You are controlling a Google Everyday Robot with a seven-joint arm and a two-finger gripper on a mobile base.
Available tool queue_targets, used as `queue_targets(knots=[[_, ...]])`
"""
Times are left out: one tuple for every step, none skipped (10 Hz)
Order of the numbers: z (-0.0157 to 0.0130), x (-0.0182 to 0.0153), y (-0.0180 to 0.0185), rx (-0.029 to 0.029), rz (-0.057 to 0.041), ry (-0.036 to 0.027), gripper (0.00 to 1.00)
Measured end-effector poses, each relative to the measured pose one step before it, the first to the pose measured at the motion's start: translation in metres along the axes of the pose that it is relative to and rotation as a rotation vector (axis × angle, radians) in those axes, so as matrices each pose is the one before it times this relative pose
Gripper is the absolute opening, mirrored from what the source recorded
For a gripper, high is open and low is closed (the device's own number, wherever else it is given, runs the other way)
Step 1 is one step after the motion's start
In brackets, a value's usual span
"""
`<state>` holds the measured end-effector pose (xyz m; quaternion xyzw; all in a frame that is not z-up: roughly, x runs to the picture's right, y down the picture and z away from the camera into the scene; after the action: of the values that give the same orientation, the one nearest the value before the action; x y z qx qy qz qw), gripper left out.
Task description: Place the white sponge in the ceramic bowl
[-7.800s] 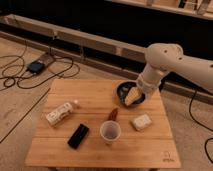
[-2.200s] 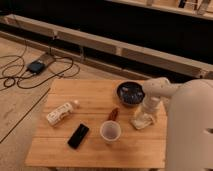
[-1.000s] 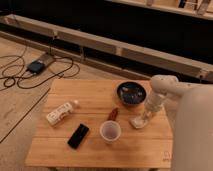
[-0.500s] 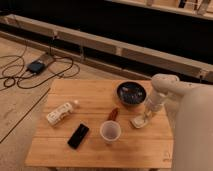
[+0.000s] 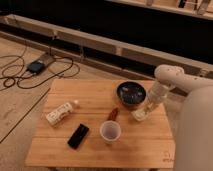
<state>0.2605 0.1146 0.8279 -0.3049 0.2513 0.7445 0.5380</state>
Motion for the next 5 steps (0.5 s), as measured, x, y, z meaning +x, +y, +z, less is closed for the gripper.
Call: queue_targets(knots=[[-0.01329, -0.00654, 0.00252, -0.00901, -0.01365, -0.0098, 0.0], [-0.00907, -0.0059, 0.0023, -0.00603, -0.0109, -0.00834, 0.0], [-0.01132, -0.00918, 0.00356, -0.00813, -0.01665, -0.00902, 0.0], [-0.00683, -0.00825, 0.00351, -0.00571, -0.01336, -0.00561, 0.0], [-0.00469, -0.00695, 0.00367, -0.00394, -0.01151, -0.00634, 0.0]])
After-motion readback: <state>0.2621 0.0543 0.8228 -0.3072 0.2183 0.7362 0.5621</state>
